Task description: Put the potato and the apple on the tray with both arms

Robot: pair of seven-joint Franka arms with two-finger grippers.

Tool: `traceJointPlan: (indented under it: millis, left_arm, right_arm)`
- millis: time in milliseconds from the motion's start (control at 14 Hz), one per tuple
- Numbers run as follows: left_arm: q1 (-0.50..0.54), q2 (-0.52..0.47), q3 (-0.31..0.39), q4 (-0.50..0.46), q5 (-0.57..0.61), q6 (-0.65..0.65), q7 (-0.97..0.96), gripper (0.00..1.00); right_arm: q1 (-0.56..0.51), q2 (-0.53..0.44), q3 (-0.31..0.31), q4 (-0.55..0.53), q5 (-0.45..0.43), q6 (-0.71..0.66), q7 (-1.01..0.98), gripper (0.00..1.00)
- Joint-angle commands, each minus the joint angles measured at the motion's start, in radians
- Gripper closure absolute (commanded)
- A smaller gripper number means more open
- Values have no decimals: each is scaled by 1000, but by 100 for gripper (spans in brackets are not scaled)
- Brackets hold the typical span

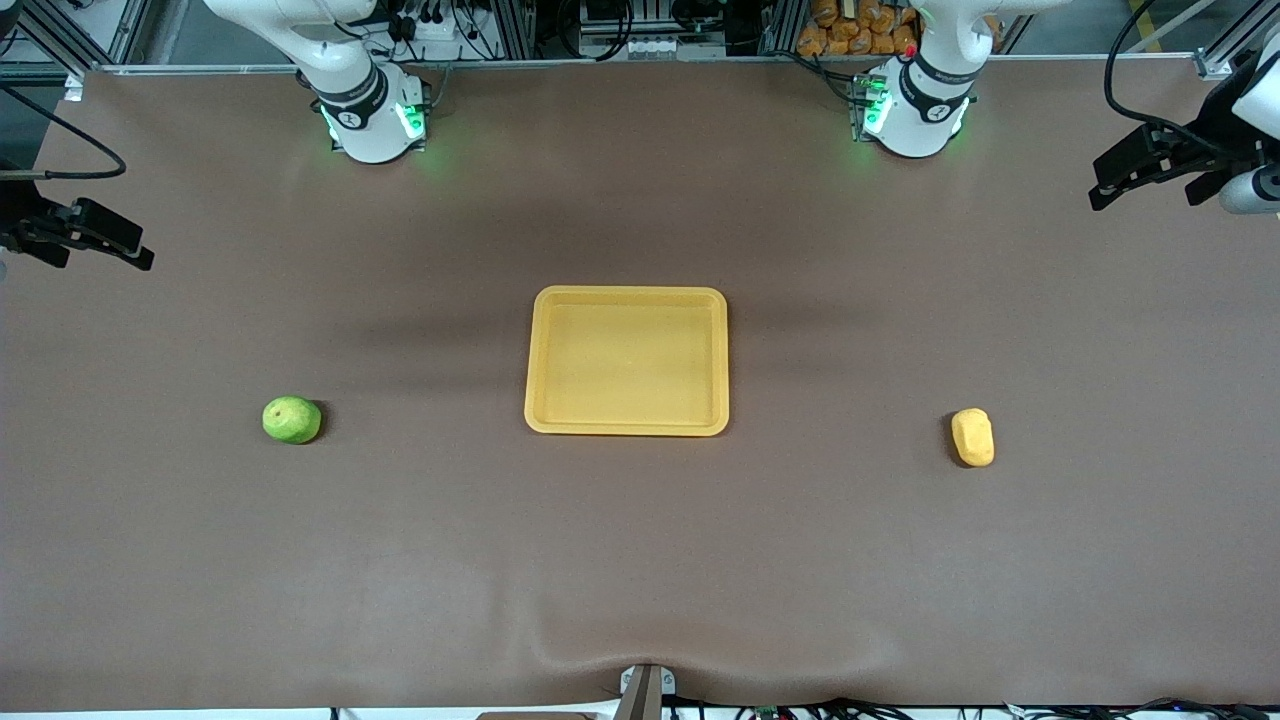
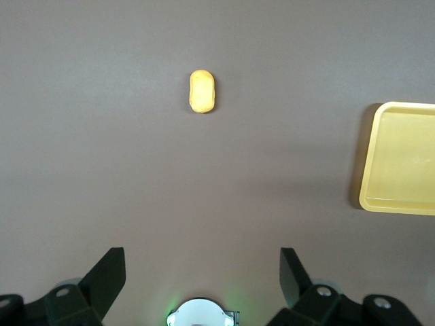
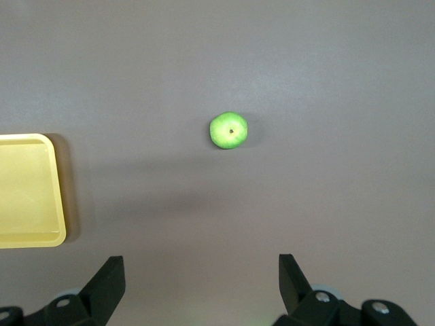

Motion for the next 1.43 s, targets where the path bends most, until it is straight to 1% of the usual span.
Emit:
traceJointPlan:
  millis: [0, 714, 857, 1000, 1143, 1357]
  left_arm:
    - [1, 6, -1, 16, -19, -18, 15, 0]
    - [7, 20, -1, 20, -21, -18, 20, 0]
    - [10, 29, 1, 17, -21, -18, 20, 0]
    - [12, 35, 1, 10, -21, -18, 15, 0]
    - [13, 35, 1, -16, -21, -18, 23, 0]
    - [13, 35, 2, -38, -15, 8, 20, 0]
  right_arm:
    - [12, 14, -5, 25, -9, -8, -5, 0]
    - [12, 26, -3, 25, -2, -5, -4, 0]
    - [23, 60, 1, 42, 4, 19, 1, 0]
    - [55, 127, 1, 109, 6, 33, -1, 0]
    - [92, 190, 1, 135, 1, 39, -1, 0]
    - [90, 212, 1, 149, 4, 86, -1, 0]
